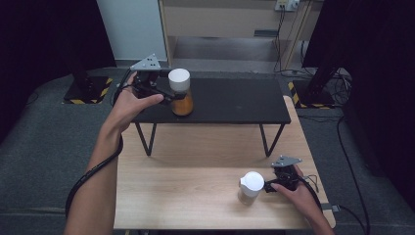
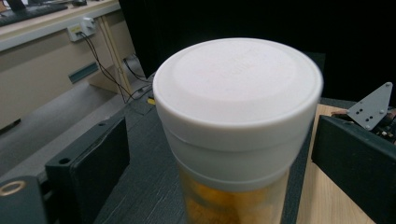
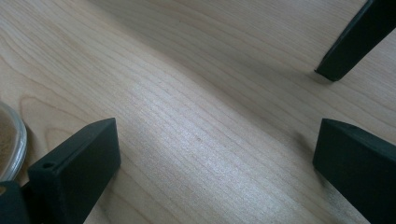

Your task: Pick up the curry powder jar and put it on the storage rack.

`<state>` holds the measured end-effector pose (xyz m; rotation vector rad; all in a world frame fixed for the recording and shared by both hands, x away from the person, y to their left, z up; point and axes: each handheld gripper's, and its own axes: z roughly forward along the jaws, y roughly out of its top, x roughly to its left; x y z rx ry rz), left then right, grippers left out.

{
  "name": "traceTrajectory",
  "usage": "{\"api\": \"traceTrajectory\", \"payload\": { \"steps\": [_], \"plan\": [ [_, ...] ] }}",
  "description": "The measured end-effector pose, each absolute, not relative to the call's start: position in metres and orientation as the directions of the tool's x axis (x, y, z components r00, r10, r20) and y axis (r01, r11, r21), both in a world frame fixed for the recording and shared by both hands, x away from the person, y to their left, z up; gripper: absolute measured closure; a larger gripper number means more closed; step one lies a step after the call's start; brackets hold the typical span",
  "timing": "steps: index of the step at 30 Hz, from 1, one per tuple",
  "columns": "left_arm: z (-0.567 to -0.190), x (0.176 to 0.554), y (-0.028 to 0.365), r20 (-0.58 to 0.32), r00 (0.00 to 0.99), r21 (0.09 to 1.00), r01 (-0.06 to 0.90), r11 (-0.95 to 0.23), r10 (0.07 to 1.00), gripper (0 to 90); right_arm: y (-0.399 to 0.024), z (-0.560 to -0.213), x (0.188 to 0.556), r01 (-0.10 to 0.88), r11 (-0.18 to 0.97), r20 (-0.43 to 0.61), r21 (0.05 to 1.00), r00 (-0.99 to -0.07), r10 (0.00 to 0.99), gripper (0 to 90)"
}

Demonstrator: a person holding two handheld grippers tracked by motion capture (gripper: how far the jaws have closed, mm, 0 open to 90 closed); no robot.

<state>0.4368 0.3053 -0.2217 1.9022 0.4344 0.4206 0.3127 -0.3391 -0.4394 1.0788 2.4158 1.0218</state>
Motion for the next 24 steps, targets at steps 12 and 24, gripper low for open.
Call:
{"api": "traceTrajectory", "payload": {
  "steps": [12,24],
  "plan": [
    [-0.214,0.411,0.319,0.111,0.854,0.934,0.086,-0.348,0.509,2.2,-0.339,-0.439,0.313,0.525,0.464,0.011,0.714,-0.671,0.742,1.5],
    [-0.226,0.37,0.333,0.151,0.83,0.929,0.066,-0.365,0.537,2.5,-0.339,-0.439,0.313,0.524,0.466,0.009,0.713,-0.672,0.741,1.5]
  ]
}}
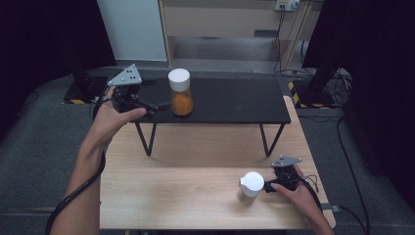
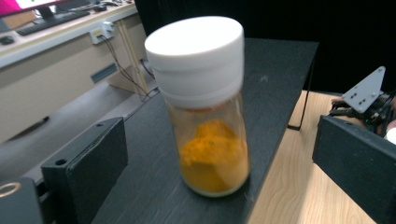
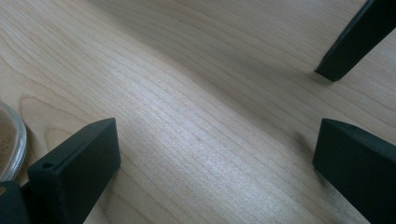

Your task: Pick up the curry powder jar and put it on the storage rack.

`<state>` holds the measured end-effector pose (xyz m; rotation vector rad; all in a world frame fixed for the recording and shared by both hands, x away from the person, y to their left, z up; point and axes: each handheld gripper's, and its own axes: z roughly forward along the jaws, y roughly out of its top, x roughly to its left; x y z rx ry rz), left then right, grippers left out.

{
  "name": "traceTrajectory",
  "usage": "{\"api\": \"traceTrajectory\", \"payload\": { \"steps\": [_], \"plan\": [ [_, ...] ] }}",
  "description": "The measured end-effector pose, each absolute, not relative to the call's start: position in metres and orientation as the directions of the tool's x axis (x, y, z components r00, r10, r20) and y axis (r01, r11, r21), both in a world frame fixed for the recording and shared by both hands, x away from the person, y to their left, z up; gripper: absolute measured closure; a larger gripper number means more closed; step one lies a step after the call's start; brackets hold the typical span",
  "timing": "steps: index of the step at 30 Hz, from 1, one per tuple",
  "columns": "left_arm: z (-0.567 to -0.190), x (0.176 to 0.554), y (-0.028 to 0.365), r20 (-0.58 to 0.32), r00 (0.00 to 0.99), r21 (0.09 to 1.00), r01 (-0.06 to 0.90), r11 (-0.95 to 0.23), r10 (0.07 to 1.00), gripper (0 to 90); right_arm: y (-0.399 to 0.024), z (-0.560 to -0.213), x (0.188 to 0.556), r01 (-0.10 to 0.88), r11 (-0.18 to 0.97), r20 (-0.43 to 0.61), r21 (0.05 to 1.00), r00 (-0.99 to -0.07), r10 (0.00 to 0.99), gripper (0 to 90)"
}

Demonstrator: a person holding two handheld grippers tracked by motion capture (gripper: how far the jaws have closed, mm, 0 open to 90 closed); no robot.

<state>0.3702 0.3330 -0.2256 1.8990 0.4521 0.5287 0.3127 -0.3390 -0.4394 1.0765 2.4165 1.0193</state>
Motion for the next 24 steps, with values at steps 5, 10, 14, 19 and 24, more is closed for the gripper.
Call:
{"api": "traceTrajectory", "payload": {
  "steps": [5,10,14,19,24],
  "plan": [
    [-0.238,0.348,0.332,0.162,0.821,0.929,0.06,-0.366,0.547,2.4,-0.339,-0.44,0.313,0.521,0.468,0.007,0.714,-0.673,0.739,1.5],
    [-0.258,0.33,0.325,0.173,0.817,0.925,0.056,-0.375,0.55,2.3,-0.339,-0.44,0.313,0.521,0.468,0.006,0.714,-0.673,0.739,1.5],
    [-0.277,0.317,0.314,0.19,0.798,0.909,0.078,-0.41,0.572,2.7,-0.339,-0.44,0.313,0.522,0.467,0.008,0.714,-0.673,0.74,1.5],
    [-0.305,0.309,0.3,0.177,0.801,0.899,0.104,-0.425,0.571,2.6,-0.339,-0.44,0.313,0.522,0.467,0.008,0.714,-0.673,0.74,1.5],
    [-0.322,0.303,0.279,0.201,0.82,0.868,0.104,-0.485,0.536,2.5,-0.339,-0.44,0.313,0.521,0.468,0.007,0.714,-0.674,0.739,1.5]
  ]
}}
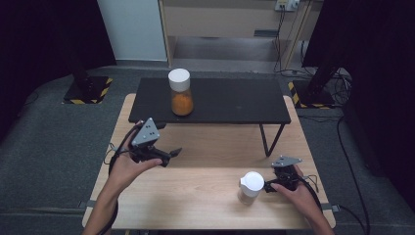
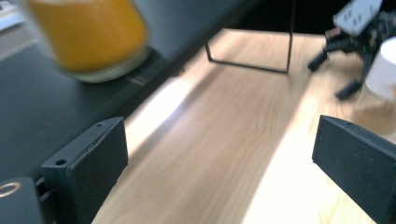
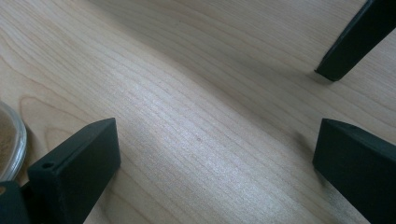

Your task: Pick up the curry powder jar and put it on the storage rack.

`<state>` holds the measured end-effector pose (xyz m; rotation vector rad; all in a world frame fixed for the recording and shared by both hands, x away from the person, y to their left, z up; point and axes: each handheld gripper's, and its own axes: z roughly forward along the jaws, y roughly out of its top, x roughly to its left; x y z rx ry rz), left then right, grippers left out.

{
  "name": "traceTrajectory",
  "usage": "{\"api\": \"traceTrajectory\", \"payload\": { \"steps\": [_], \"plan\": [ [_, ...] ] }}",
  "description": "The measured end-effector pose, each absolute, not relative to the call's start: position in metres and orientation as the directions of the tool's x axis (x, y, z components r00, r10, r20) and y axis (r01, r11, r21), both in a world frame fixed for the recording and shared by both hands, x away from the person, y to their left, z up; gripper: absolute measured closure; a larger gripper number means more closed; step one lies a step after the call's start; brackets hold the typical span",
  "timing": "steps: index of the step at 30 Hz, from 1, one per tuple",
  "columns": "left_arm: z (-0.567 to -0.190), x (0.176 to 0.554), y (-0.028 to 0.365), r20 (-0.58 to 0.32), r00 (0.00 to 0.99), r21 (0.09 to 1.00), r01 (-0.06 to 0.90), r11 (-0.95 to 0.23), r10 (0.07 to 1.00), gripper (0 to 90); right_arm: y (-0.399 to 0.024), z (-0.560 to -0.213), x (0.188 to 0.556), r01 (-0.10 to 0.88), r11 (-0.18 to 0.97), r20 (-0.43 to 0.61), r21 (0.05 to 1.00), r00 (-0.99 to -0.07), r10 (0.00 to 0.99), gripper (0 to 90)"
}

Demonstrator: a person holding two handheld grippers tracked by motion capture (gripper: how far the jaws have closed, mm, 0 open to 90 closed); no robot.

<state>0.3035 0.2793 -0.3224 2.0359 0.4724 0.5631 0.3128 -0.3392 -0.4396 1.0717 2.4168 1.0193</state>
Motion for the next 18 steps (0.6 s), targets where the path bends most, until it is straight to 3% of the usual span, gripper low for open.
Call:
{"api": "traceTrajectory", "payload": {
  "steps": [8,18],
  "plan": [
    [-0.361,0.3,0.247,0.168,0.841,0.839,0.152,-0.522,0.515,4.1,-0.339,-0.44,0.313,0.521,0.468,0.007,0.714,-0.674,0.739,1.5],
    [-0.394,0.314,0.236,0.103,0.842,0.793,0.252,-0.555,0.529,3.5,-0.339,-0.44,0.312,0.521,0.467,0.005,0.715,-0.671,0.741,1.6]
  ]
}}
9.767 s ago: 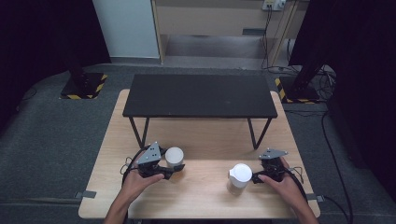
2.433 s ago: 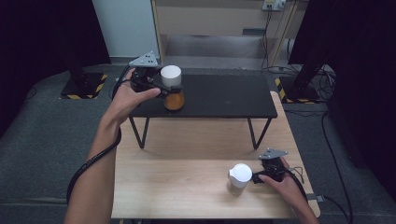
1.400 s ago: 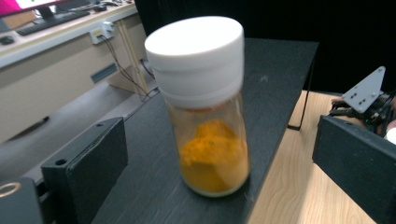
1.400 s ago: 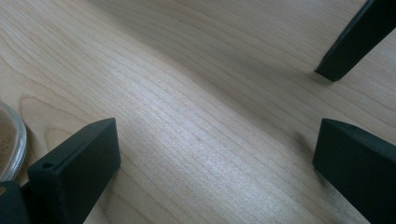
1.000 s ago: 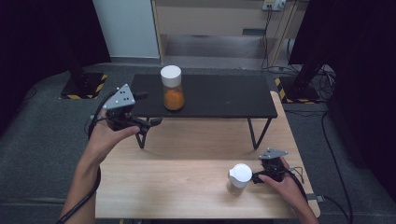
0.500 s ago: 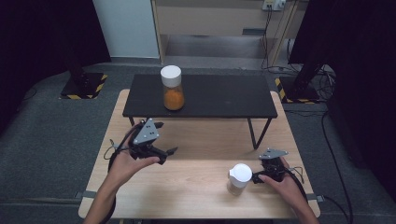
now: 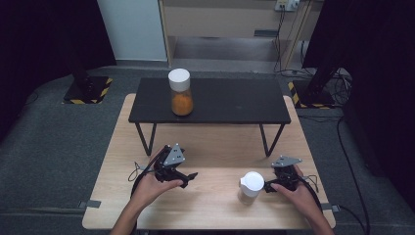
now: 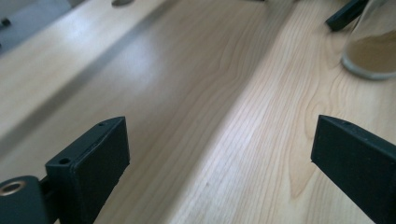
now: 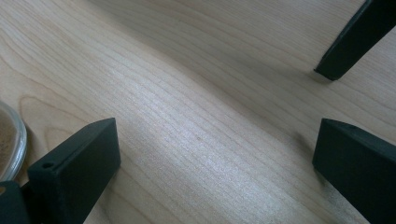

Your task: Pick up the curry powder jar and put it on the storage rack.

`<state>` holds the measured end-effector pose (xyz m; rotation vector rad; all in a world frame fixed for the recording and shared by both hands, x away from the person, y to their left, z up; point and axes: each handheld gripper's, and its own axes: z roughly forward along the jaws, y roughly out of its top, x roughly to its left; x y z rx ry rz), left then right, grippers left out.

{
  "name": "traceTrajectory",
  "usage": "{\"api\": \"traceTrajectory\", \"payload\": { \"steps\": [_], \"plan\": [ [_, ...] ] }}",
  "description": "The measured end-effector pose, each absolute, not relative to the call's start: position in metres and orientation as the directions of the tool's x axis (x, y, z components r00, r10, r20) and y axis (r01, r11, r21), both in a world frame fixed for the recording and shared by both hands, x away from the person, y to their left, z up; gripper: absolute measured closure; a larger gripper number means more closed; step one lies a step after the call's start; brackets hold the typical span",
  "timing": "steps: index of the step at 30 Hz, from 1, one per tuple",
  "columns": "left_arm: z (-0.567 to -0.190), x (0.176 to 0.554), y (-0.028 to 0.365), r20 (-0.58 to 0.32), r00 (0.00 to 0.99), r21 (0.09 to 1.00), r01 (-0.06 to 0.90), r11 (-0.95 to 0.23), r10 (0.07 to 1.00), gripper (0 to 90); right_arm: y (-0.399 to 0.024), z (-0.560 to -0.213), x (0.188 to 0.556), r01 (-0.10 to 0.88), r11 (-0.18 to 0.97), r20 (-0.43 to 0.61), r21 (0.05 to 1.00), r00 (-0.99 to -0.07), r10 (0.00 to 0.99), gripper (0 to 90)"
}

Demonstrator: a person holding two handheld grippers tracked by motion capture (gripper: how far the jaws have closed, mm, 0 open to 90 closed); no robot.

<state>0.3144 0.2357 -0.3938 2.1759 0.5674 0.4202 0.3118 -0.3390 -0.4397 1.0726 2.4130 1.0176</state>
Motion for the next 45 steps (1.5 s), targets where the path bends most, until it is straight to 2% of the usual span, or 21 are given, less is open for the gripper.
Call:
{"api": "traceTrajectory", "payload": {
  "steps": [6,12,29,34,38,45],
  "plan": [
    [-0.416,0.32,0.237,0.058,0.819,0.763,0.333,-0.555,0.571,3.5,-0.338,-0.44,0.311,0.523,0.465,0.005,0.714,-0.668,0.744,1.7],
    [-0.427,0.323,0.234,0.059,0.803,0.728,0.372,-0.576,0.593,3.4,-0.338,-0.439,0.311,0.526,0.463,0.007,0.714,-0.666,0.746,1.7],
    [-0.434,0.324,0.241,0.059,0.787,0.698,0.408,-0.589,0.614,2.7,-0.338,-0.44,0.309,0.523,0.464,0.002,0.715,-0.665,0.747,1.7],
    [-0.436,0.325,0.243,0.04,0.789,0.702,0.414,-0.579,0.613,2.3,-0.338,-0.44,0.309,0.525,0.463,0.004,0.715,-0.664,0.748,1.7],
    [-0.44,0.329,0.248,-0.008,0.78,0.708,0.447,-0.547,0.626,0.0,-0.338,-0.44,0.309,0.526,0.461,0.006,0.714,-0.664,0.748,1.7],
    [-0.44,0.329,0.248,-0.008,0.78,0.707,0.446,-0.548,0.625,0.0,-0.338,-0.44,0.309,0.525,0.462,0.004,0.714,-0.664,0.748,1.7]
  ]
}}
